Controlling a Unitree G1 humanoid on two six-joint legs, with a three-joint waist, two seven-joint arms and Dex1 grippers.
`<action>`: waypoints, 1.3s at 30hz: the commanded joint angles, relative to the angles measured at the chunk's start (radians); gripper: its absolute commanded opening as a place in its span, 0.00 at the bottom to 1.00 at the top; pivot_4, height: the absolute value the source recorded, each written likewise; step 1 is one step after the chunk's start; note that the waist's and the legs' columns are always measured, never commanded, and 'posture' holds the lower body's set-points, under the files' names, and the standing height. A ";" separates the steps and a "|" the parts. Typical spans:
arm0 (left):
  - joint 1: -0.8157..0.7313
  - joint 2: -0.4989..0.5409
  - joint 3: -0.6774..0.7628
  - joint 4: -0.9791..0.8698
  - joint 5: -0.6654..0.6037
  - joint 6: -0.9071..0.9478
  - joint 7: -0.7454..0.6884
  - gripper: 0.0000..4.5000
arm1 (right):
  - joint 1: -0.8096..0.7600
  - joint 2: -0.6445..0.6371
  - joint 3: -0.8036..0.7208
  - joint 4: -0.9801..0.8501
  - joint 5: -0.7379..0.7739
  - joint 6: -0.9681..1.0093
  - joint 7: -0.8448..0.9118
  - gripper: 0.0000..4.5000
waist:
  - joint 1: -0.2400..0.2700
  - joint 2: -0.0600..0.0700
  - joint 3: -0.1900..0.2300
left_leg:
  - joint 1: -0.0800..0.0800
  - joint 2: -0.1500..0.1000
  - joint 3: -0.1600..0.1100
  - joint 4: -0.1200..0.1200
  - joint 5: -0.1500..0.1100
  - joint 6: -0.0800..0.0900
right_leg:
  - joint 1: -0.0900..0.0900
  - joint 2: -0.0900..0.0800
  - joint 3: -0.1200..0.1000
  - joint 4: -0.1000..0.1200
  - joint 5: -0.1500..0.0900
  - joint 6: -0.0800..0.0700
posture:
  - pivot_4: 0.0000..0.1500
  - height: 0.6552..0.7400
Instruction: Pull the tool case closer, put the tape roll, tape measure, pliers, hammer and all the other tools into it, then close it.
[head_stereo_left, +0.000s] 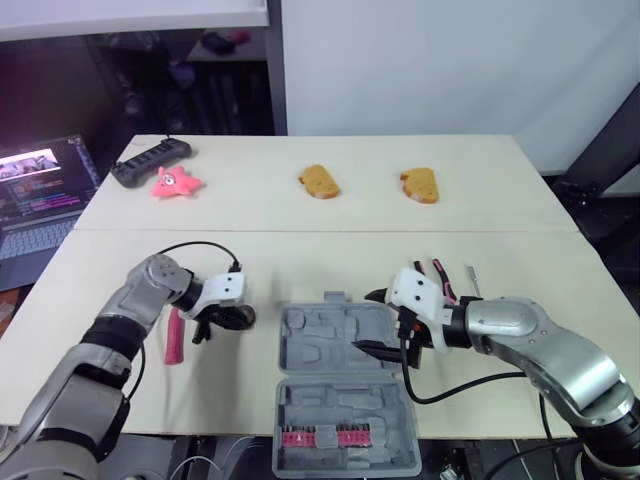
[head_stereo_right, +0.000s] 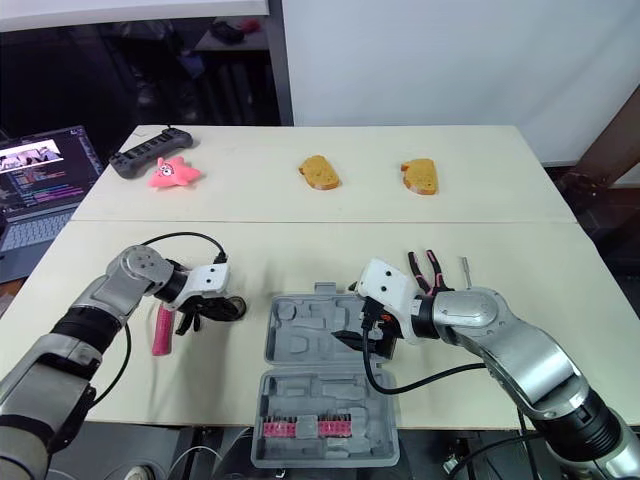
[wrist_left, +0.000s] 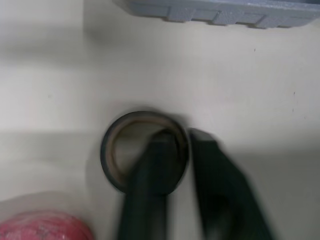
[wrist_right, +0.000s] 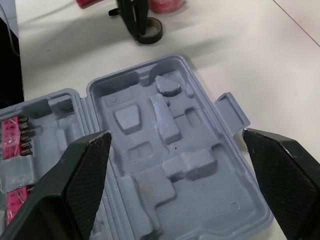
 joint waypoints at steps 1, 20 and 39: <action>-0.017 0.012 0.020 -0.021 -0.009 -0.014 -0.017 0.01 | -0.013 0.009 -0.004 -0.018 -0.007 -0.007 0.002 1.00 | 0.001 0.000 0.000 | 0.000 0.000 0.000 0.000 0.000 0.000 | 0.000 0.000 0.000 0.000 0.000 0.000 | 1.00 1.00; -0.139 -0.073 -0.075 -0.176 -0.071 -0.015 -0.173 0.01 | 0.007 0.041 -0.003 -0.034 -0.034 0.009 -0.034 1.00 | 0.001 -0.001 0.000 | -0.001 0.000 0.001 0.001 0.000 0.000 | -0.001 0.000 0.000 0.001 0.000 0.000 | 1.00 1.00; -0.172 -0.176 -0.100 -0.048 -0.015 -0.084 -0.174 0.01 | 0.045 0.052 -0.029 -0.094 -0.015 0.070 -0.087 1.00 | 0.000 -0.001 0.000 | -0.001 0.000 0.000 0.002 0.000 0.000 | -0.001 0.000 0.001 0.002 0.000 0.000 | 1.00 1.00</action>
